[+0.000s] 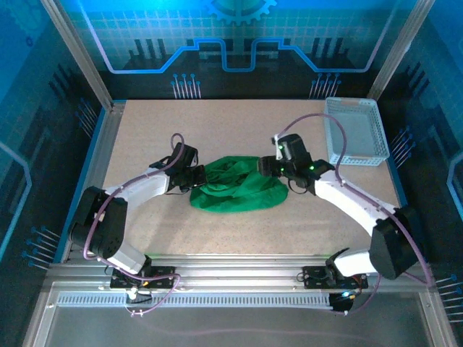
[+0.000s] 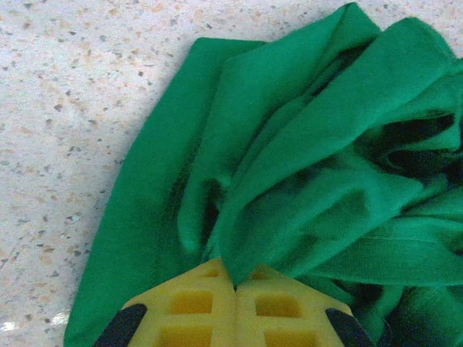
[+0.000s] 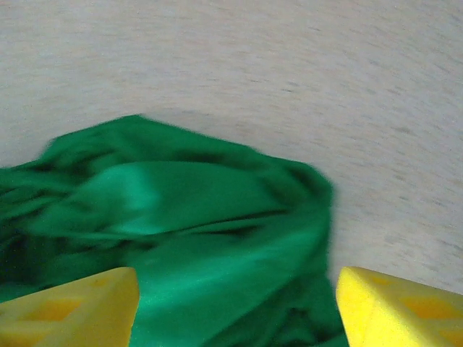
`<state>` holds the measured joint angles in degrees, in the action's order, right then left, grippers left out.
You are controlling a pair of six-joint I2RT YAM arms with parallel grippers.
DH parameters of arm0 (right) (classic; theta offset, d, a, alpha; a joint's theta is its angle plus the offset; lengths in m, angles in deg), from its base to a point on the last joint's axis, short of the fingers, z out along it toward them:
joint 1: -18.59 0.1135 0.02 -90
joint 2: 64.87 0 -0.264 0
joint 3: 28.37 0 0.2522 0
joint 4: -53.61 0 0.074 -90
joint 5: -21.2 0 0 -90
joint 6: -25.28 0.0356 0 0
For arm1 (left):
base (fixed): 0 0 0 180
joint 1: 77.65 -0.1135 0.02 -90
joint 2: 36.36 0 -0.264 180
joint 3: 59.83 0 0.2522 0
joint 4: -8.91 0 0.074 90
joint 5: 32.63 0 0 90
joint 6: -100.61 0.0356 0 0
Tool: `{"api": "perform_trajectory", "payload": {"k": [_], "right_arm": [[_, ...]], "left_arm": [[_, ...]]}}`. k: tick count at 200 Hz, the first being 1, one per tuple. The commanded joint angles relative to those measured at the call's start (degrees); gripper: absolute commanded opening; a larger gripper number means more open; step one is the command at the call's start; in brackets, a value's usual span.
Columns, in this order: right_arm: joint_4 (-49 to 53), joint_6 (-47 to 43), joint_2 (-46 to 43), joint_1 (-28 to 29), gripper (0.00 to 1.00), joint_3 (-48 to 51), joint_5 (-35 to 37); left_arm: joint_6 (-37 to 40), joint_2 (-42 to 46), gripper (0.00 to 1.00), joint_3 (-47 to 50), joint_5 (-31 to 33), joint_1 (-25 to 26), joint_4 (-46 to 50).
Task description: Fold the inside-out t-shirt
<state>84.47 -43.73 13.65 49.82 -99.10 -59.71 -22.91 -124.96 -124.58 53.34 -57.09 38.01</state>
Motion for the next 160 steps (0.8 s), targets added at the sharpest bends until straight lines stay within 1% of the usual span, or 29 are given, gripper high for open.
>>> {"api": "perform_trajectory", "payload": {"k": [1, 11, 22, 38, 55, 68, 108, 124, 150, 156, 160], "right_arm": [[1.68, -1.65, 2.86, 2.51, 0.72, -2.93, -3.23], [1.12, -1.68, 5.76, 3.49, 0.7, -3.85, -4.48], [1.0, -2.29, 8.59, 4.93, 0.7, -5.27, -3.65], [0.65, -4.84, 11.87, 7.09, 0.71, -7.57, -2.27], [1.06, -8.65, 14.9, 8.92, 0.72, -10.51, -2.47], [2.17, -11.53, 17.35, 10.12, 0.73, -12.73, -0.59], [5.64, -17.64, 25.15, 10.52, 0.73, -16.97, 5.36], [5.88, -19.15, 26.62, 10.78, 0.71, -17.66, 5.44], [5.84, -19.2, 27.83, 11.51, 0.71, -18.47, 6.38], [6.09, -18.7, 28.42, 11.49, 0.69, -19.03, 7.35], [6.41, -18.3, 28.86, 11.45, 0.67, -19.47, 8.19]], "left_arm": [[0.65, 2.01, 0.0, -0.2, -2.87, -0.15, -2.9], [0.65, 2.26, 0.0, 0.25, -3.26, -0.11, -3.5], [0.47, 2.46, 0.0, 0.61, -3.26, -0.08, -3.64], [0.51, 3.22, 0.0, 1.25, -3.35, -0.08, -3.57], [0.35, 3.82, 0.0, 2.0, -3.48, -0.11, -3.93], [0.38, 4.03, 0.0, 2.3, -3.52, -0.11, -4.27], [-0.1, 4.69, 0.0, 2.44, -4.66, -0.08, -5.79], [0.02, 5.33, 0.0, 2.42, -4.76, -0.14, -6.18], [0.29, 5.36, 0.0, 1.93, -4.66, -0.13, -5.37], [0.29, 5.44, 0.0, 1.94, -4.84, -0.09, -5.46], [0.29, 5.45, 0.0, 1.98, -4.93, -0.1, -5.48]]}}
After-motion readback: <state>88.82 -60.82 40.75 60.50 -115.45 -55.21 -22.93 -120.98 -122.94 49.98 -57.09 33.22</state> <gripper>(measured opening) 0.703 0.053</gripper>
